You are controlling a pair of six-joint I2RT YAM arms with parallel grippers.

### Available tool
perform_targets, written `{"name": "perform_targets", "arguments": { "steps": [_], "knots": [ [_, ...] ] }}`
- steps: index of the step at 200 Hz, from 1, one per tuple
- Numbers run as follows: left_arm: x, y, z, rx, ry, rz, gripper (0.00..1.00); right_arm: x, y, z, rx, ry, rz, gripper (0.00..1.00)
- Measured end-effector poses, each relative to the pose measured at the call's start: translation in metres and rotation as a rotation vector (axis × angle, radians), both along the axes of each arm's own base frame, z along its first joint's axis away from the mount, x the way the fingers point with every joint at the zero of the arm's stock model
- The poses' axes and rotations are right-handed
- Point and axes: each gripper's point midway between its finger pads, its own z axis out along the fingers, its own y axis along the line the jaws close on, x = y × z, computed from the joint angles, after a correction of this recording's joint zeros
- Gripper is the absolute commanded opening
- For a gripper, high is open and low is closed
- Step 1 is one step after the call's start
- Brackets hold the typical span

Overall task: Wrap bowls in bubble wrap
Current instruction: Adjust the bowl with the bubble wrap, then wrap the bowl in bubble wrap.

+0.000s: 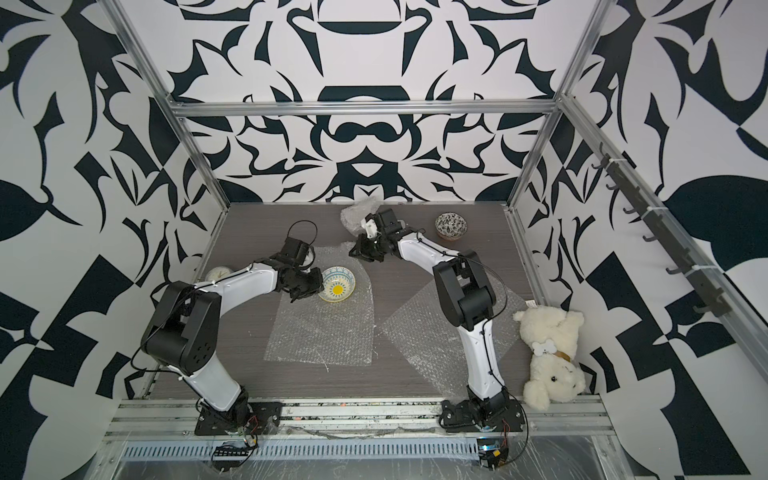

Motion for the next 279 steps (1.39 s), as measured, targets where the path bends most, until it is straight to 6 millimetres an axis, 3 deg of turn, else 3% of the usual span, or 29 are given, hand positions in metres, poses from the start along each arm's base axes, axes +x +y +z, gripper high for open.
{"name": "perform_targets", "arguments": {
  "steps": [43,120,171,216,242,279],
  "knots": [
    [0.0,0.002,0.003,0.007,-0.009,0.005,0.1,-0.025,0.019,0.011,-0.02,-0.031,0.073,0.14],
    [-0.008,0.012,0.02,0.031,-0.042,0.022,0.09,-0.014,-0.003,-0.004,-0.092,-0.019,0.016,0.14],
    [-0.027,0.02,0.002,0.047,0.012,0.03,0.1,-0.014,-0.003,-0.005,-0.096,-0.019,0.018,0.14],
    [-0.026,0.019,0.002,0.039,0.006,0.033,0.1,-0.018,-0.001,-0.005,-0.096,-0.017,0.032,0.14],
    [-0.025,0.018,0.001,0.034,0.006,0.033,0.1,-0.027,0.008,-0.004,-0.091,-0.021,0.07,0.14],
    [-0.023,0.016,0.0,0.026,0.002,0.032,0.1,-0.057,0.032,0.005,-0.057,-0.007,0.158,0.14]
  ]
}}
